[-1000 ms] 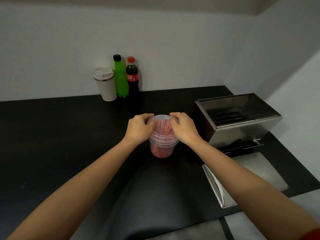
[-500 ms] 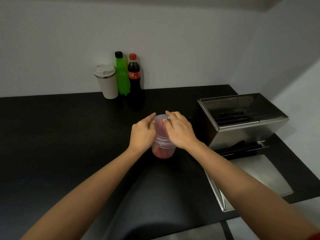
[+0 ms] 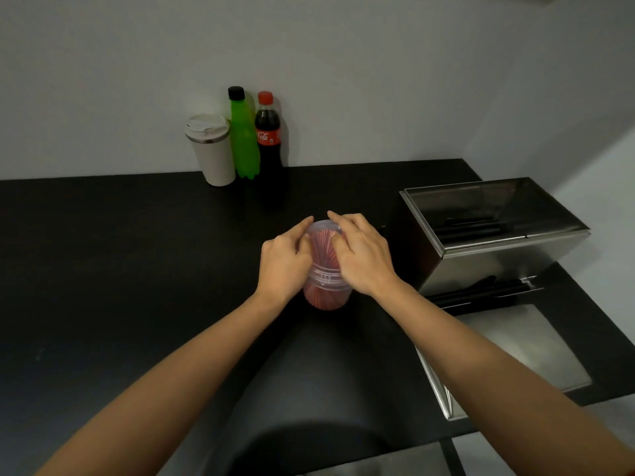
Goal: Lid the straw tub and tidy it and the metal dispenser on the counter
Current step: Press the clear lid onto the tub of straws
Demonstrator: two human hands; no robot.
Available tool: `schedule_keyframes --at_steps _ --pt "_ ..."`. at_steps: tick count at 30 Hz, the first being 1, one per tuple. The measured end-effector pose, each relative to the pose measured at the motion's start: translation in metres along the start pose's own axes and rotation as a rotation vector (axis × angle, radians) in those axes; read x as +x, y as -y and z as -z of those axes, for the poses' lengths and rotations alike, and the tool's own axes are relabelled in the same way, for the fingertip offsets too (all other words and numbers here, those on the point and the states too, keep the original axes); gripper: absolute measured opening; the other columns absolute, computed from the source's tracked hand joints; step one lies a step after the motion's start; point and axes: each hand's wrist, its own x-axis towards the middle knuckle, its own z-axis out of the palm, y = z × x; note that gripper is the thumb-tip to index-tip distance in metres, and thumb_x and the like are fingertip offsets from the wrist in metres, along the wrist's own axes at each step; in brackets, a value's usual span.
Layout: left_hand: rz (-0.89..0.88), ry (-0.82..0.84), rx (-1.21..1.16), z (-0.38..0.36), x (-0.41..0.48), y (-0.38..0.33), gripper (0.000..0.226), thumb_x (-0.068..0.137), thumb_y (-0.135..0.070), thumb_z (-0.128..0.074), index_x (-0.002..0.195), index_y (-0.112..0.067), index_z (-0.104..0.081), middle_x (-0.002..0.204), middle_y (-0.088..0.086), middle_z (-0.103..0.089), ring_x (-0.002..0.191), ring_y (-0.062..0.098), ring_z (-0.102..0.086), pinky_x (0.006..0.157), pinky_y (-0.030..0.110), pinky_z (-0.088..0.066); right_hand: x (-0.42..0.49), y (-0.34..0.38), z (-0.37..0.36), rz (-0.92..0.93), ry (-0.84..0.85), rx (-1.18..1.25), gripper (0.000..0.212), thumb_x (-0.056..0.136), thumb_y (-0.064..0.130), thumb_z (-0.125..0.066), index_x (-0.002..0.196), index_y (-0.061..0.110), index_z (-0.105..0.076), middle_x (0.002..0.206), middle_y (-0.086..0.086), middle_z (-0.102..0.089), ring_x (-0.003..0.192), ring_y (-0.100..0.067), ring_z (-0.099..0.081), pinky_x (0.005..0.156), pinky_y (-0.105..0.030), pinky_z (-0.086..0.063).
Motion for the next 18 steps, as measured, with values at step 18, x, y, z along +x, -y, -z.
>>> schedule_keyframes --at_steps 18 --pt "0.155 0.155 0.054 0.011 0.027 -0.006 0.034 0.094 -0.024 -0.048 0.126 -0.016 -0.055 0.118 0.002 -0.058 0.091 0.008 -0.057 0.071 0.021 -0.046 0.001 0.001 -0.002 -0.391 -0.188 0.489 0.038 0.096 0.028 -0.043 0.133 0.019 -0.044 0.135 -0.005 -0.048 0.117 -0.013 -0.050 0.089 -0.022 -0.040"
